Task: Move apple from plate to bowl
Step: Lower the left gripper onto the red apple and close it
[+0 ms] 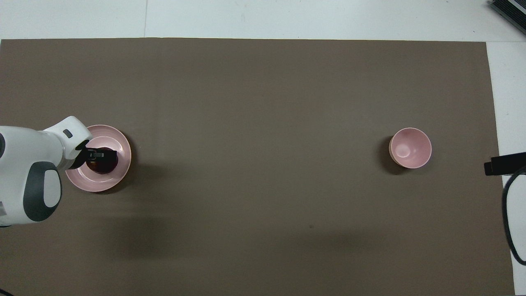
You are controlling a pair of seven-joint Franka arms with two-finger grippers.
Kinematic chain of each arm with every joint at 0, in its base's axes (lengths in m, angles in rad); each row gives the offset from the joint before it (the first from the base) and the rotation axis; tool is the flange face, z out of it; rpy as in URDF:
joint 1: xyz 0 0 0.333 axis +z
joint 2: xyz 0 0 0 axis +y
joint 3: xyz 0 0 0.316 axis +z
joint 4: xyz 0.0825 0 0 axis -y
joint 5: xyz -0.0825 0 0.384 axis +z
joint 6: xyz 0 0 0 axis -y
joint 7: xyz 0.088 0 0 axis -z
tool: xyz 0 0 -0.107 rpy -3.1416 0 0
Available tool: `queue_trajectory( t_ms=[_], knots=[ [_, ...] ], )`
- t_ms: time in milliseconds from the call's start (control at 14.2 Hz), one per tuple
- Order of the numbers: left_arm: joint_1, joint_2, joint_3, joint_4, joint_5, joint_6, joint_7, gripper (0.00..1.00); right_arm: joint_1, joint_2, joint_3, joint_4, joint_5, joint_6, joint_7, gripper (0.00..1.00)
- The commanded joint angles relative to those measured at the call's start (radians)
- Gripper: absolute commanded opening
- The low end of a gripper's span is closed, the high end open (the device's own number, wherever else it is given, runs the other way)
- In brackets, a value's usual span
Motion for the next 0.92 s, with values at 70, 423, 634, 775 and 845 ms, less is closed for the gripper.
queue_trajectory(
  t_ms=[70,423,634,775,845],
  knots=[
    [0.013,-0.025,-0.006,-0.034,-0.017,0.032,0.024,0.77,-0.006,-0.019,0.005,-0.022,-0.013,0.023,-0.026,1.0],
    [0.009,0.014,-0.007,0.04,-0.017,0.017,0.024,0.22,-0.006,-0.023,0.005,-0.025,-0.013,0.023,-0.025,1.0],
    [-0.002,0.005,-0.019,0.06,-0.017,-0.035,0.026,0.0,-0.007,-0.018,0.005,-0.017,-0.004,0.011,-0.035,1.0],
    [-0.003,-0.006,-0.033,0.101,-0.048,-0.139,0.026,0.0,-0.012,-0.016,-0.001,-0.014,0.004,0.01,-0.034,1.0],
    [-0.003,-0.021,-0.045,0.124,-0.104,-0.185,0.026,0.0,-0.011,-0.018,0.0,-0.016,0.005,0.009,-0.048,1.0]
  ],
)
